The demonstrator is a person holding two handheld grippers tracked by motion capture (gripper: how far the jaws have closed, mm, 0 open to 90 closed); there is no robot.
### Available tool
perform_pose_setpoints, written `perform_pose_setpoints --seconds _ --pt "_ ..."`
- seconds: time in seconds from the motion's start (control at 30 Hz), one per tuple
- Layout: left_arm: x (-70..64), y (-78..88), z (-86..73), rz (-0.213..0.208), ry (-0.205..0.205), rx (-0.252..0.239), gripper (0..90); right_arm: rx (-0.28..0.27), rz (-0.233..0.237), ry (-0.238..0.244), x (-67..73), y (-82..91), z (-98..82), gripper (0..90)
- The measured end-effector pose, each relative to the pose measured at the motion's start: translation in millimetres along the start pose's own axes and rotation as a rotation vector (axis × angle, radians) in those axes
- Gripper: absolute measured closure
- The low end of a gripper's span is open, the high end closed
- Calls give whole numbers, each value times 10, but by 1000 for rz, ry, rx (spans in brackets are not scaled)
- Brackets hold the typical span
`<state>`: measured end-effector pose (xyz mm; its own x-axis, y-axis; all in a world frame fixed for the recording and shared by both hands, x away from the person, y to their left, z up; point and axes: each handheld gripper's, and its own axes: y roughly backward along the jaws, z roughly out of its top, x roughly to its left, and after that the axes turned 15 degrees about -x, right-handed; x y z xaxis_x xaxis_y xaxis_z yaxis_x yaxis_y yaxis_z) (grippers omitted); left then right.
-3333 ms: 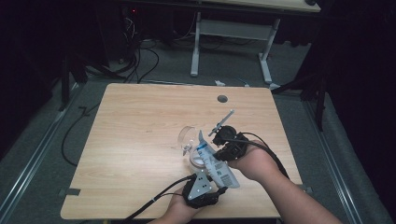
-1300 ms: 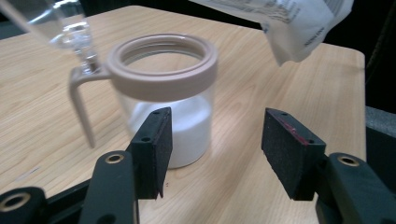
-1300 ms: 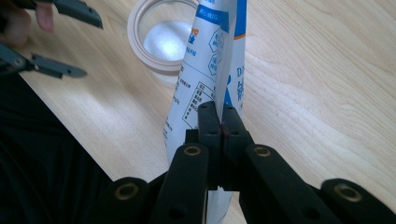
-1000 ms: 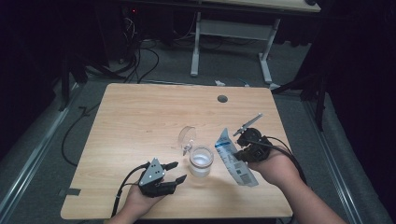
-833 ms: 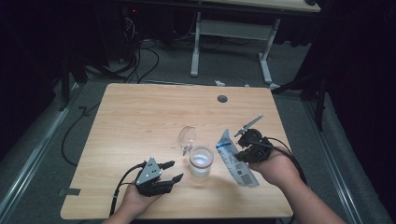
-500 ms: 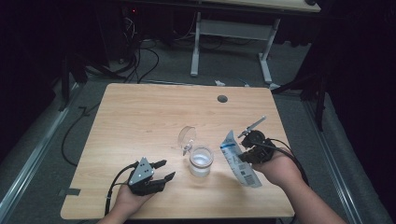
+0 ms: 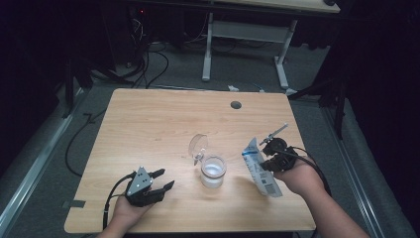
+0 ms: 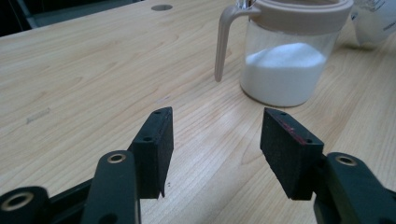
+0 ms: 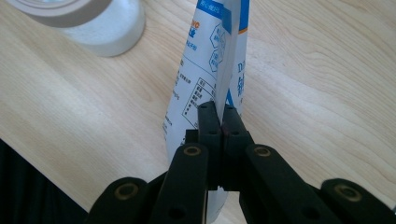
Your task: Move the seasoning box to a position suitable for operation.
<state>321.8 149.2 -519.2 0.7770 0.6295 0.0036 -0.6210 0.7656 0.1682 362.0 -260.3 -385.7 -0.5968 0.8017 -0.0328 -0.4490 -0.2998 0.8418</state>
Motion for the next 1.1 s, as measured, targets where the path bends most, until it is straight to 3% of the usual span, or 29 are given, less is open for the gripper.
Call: perform_pose_setpoints --seconds 0.37,0.47,0.73,0.9,1.1 --pt "113 84 6 34 23 -22 447 -1 -43 -29 -193 5 -23 897" --pt "127 126 -19 35 6 -14 448 -3 -56 -36 -262 -6 -37 896" --pt "160 187 -27 42 27 -30 447 -19 -72 -44 -291 -25 -21 896" --pt "153 176 -51 43 13 -9 447 -52 -91 -34 -295 -18 -40 896" --pt "165 175 -56 43 26 -5 447 -105 -113 -34 -285 19 -112 896"
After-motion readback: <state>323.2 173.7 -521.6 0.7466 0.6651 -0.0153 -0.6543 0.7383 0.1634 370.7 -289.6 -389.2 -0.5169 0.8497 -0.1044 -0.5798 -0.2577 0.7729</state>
